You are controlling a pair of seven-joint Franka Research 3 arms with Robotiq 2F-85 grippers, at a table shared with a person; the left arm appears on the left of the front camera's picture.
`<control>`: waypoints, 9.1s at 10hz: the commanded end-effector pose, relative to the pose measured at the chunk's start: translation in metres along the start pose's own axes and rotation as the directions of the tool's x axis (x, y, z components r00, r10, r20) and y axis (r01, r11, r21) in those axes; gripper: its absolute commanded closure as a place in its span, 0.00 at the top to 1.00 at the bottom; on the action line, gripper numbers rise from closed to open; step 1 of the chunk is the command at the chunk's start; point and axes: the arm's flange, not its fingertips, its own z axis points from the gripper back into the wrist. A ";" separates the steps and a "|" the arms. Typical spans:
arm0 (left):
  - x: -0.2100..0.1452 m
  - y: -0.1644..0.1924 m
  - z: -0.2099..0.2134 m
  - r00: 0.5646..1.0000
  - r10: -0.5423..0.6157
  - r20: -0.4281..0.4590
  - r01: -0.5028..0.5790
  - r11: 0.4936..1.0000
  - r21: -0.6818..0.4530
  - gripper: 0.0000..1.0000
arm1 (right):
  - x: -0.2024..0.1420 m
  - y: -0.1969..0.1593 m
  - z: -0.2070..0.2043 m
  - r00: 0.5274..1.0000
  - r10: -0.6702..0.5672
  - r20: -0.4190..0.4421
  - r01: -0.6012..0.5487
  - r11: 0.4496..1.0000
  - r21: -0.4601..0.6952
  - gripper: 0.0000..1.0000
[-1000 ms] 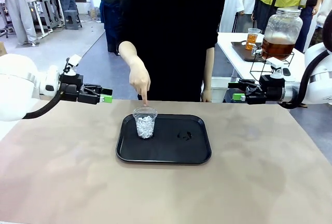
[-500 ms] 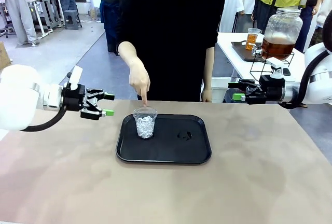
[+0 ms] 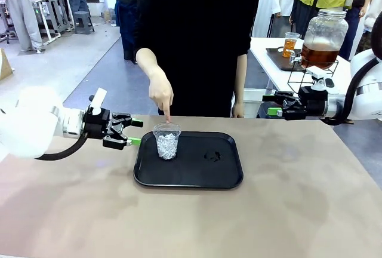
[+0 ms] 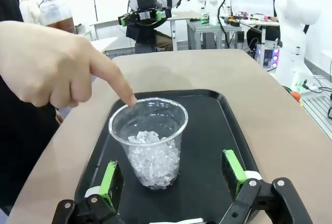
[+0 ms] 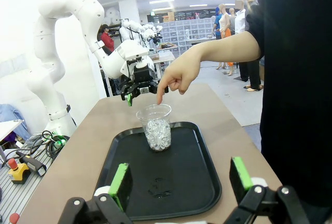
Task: Pour the drink into the iced cup.
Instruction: Pick up the iced cup indicated by the human and present it to them, then open the gripper to release the iced cup you were holding.
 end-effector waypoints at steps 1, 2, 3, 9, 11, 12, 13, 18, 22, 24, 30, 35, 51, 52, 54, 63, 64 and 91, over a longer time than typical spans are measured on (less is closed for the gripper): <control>0.001 0.008 -0.002 1.000 0.006 -0.003 -0.006 1.000 -0.020 1.00 | 0.003 0.000 0.001 1.000 -0.012 -0.004 0.012 1.000 0.013 1.00; 0.001 0.010 -0.002 1.000 0.017 -0.005 -0.017 1.000 -0.014 1.00 | 0.003 0.000 0.001 1.000 -0.012 -0.004 0.012 1.000 0.013 1.00; 0.003 0.012 -0.001 0.999 0.029 -0.016 -0.029 1.000 0.000 1.00 | 0.003 0.000 0.001 1.000 -0.012 -0.004 0.012 1.000 0.013 1.00; -0.004 0.026 -0.009 0.996 0.072 -0.060 -0.071 0.997 0.015 1.00 | 0.003 0.000 0.001 1.000 -0.012 -0.004 0.012 1.000 0.013 1.00; -0.008 0.030 -0.015 0.995 0.075 -0.073 -0.074 0.997 0.006 1.00 | 0.003 0.000 0.001 1.000 -0.012 -0.004 0.012 1.000 0.013 1.00; -0.010 0.030 -0.018 0.995 0.073 -0.074 -0.074 0.997 -0.002 1.00 | 0.003 0.000 0.001 1.000 -0.012 -0.004 0.012 1.000 0.013 1.00; -0.012 0.031 -0.022 0.995 0.075 -0.071 -0.077 0.997 -0.017 1.00 | 0.003 0.000 0.001 1.000 -0.012 -0.004 0.012 1.000 0.013 1.00; -0.022 0.034 -0.036 0.995 0.080 -0.057 -0.082 0.995 -0.049 1.00 | 0.003 0.000 0.001 1.000 -0.012 -0.004 0.012 1.000 0.013 1.00; -0.023 0.040 -0.048 0.996 0.076 -0.049 -0.079 0.995 -0.059 1.00 | 0.003 0.000 0.001 1.000 -0.012 -0.004 0.012 1.000 0.013 1.00; -0.023 0.042 -0.053 0.996 0.077 -0.048 -0.080 0.995 -0.066 1.00 | 0.003 0.000 0.001 1.000 -0.012 -0.004 0.012 1.000 0.013 1.00; -0.024 0.048 -0.070 0.996 0.089 -0.024 -0.091 0.994 -0.064 1.00 | 0.003 0.000 0.001 1.000 -0.012 -0.004 0.012 1.000 0.013 1.00; -0.026 0.047 -0.089 0.993 0.117 -0.008 -0.117 0.989 -0.086 1.00 | 0.003 0.000 0.001 1.000 -0.012 -0.004 0.012 1.000 0.013 1.00; -0.025 0.035 -0.111 0.988 0.127 0.089 -0.122 0.991 -0.054 0.70 | 0.003 0.000 0.001 1.000 -0.012 -0.004 0.012 1.000 0.013 1.00; -0.014 0.036 -0.109 0.986 0.126 0.105 -0.123 0.992 -0.037 0.70 | 0.003 0.000 0.001 1.000 -0.012 -0.004 0.012 1.000 0.013 1.00; 0.025 0.048 -0.109 0.992 0.100 0.081 -0.099 0.995 -0.011 0.70 | 0.003 0.000 0.001 1.000 -0.012 -0.004 0.012 1.000 0.013 1.00; 0.124 0.096 -0.104 0.995 0.068 0.074 -0.071 0.997 0.040 0.70 | 0.003 0.000 0.001 1.000 -0.012 -0.004 0.012 1.000 0.013 1.00; 0.124 0.096 -0.104 0.995 0.068 0.074 -0.071 0.997 0.040 0.70 | 0.003 0.000 0.001 1.000 -0.012 -0.004 0.012 1.000 0.013 1.00; 0.124 0.096 -0.104 0.995 0.068 0.074 -0.071 0.997 0.040 0.70 | 0.003 0.000 0.001 1.000 -0.012 -0.004 0.012 1.000 0.013 1.00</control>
